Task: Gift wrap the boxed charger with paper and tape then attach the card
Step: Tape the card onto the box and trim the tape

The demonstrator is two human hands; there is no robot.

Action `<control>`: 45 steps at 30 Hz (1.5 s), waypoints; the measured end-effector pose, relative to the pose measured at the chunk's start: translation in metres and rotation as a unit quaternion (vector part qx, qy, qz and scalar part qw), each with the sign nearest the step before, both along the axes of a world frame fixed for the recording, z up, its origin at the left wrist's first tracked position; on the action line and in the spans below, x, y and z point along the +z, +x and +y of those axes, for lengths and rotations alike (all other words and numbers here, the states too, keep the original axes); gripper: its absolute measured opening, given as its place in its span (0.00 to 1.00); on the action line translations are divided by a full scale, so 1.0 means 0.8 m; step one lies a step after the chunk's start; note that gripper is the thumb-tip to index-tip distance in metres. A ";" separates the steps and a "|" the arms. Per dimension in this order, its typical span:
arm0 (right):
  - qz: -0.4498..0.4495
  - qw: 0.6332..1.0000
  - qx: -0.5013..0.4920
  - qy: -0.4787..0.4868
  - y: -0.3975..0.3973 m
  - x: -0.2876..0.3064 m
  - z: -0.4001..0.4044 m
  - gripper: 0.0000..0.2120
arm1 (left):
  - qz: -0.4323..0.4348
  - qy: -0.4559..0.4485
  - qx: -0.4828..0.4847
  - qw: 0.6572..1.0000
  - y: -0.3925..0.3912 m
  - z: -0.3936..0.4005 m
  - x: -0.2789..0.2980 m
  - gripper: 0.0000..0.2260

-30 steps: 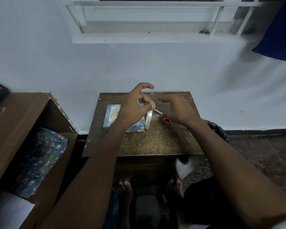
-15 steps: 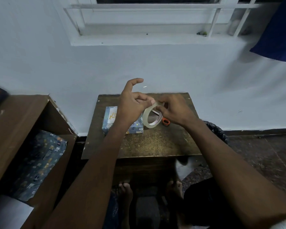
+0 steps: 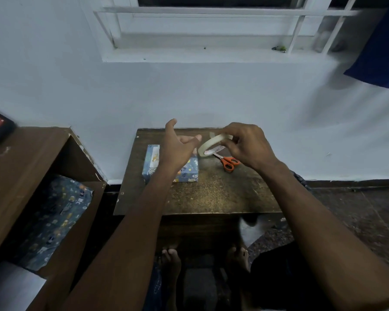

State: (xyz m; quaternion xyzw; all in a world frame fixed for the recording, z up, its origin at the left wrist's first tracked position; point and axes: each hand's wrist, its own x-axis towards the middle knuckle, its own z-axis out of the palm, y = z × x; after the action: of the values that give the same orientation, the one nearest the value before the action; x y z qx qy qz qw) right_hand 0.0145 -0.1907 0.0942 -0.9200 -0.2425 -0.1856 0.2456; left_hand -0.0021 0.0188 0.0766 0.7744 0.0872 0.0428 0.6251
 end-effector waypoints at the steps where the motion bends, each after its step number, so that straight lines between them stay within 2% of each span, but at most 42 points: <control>1: 0.008 1.000 -0.015 -0.008 0.002 -0.001 -0.001 0.05 | 0.001 0.003 0.011 1.000 0.001 0.006 -0.003 0.32; 4: 0.049 0.993 -0.080 -0.069 0.011 -0.009 0.004 0.05 | -0.002 0.002 -0.004 1.000 0.002 0.031 0.001 0.17; 6: 0.098 0.980 -0.109 -0.132 0.017 -0.019 0.011 0.06 | -0.002 0.042 -0.040 0.998 -0.002 0.046 0.003 0.15; 9: 0.159 0.964 -0.098 -0.187 0.019 -0.031 0.025 0.12 | -0.007 0.136 -0.077 0.988 -0.017 0.062 0.005 0.13; 12: 0.169 0.959 -0.110 -0.201 0.015 -0.029 0.034 0.14 | -0.026 0.190 -0.109 0.975 -0.023 0.072 -0.001 0.19; 13: 0.166 0.963 -0.116 -0.176 0.012 -0.024 0.037 0.12 | -0.033 0.197 -0.120 0.972 -0.023 0.074 -0.003 0.20; 16: 0.200 0.978 -0.065 0.007 0.002 -0.011 0.054 0.03 | -0.052 0.220 -0.136 0.965 -0.023 0.076 -0.004 0.20; 19: 0.231 0.968 0.014 0.093 -0.011 -0.010 0.078 0.03 | -0.058 0.251 -0.144 0.956 -0.020 0.075 -0.004 0.21; 28: 0.239 0.950 -0.017 0.198 -0.017 -0.018 0.100 0.05 | -0.064 0.298 -0.133 0.943 -0.022 0.077 0.002 0.20; 37: 0.217 0.957 -0.039 0.188 -0.019 -0.025 0.109 0.06 | -0.047 0.308 -0.135 0.941 -0.018 0.077 0.000 0.21; 41: 0.279 0.930 -0.026 0.240 -0.017 -0.022 0.103 0.06 | -0.023 0.259 -0.126 0.957 -0.019 0.075 0.005 0.15; 45: 0.353 0.866 -0.039 0.353 -0.018 -0.016 0.099 0.05 | 0.014 0.185 -0.134 0.973 -0.017 0.085 0.004 0.07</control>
State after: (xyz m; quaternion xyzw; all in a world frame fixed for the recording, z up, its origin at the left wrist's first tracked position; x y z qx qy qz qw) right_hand 0.0003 -0.1117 0.0813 -0.7848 -0.0221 0.0690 0.6155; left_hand -0.0158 0.0871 0.0796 0.8819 -0.0179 -0.0370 0.4696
